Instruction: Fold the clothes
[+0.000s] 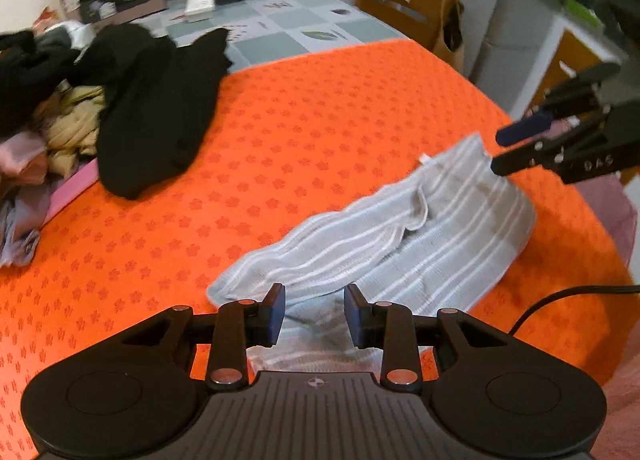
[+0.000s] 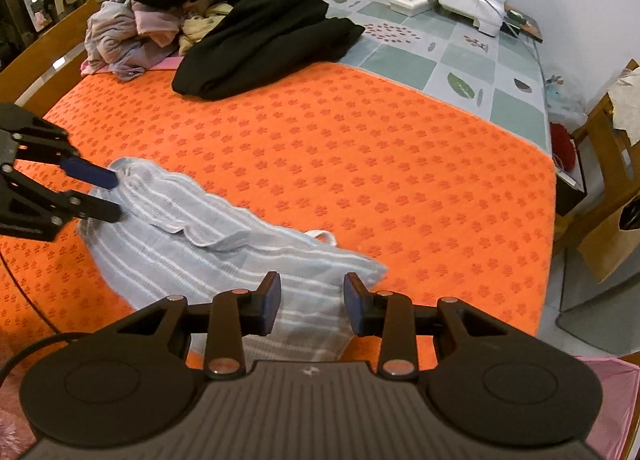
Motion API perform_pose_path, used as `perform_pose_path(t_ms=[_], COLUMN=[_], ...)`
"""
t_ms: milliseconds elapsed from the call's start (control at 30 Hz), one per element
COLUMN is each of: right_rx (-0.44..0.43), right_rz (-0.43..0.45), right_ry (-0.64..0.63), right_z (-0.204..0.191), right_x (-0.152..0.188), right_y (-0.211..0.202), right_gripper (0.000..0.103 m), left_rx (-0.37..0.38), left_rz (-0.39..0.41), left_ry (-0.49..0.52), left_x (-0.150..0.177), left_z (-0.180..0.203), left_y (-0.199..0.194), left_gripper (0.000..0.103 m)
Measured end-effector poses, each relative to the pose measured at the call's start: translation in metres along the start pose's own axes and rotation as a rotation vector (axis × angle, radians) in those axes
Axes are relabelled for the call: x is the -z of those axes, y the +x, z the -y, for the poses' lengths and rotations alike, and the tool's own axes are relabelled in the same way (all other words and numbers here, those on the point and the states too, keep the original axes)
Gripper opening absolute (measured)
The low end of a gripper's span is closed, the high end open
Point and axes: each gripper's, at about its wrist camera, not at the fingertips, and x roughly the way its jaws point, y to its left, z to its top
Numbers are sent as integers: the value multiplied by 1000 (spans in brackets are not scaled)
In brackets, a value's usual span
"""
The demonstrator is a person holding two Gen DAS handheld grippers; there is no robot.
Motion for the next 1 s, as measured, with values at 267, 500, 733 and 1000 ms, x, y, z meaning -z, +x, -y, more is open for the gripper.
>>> perform_pose_path(t_ms=[267,500,733,1000], right_rx=[-33,-154,-191,-183], right_rz=[5,5,-8,-5], right_ry=[-17,-116,-265,-312], right_z=[-6,-37,-70,-74], right_x=[0,-13,-27,-35], right_y=[2,23,46,46], right_gripper=[40,35,31,1], left_rx=[12,14,-41,-74], left_rz=[14,12,7,-25], left_ry=[128,95,51,40], left_x=[-11,-13,-2,10], left_z=[22,16,-7,-32], left_y=[12,8,-15,-14], left_gripper=[35,35,35,35])
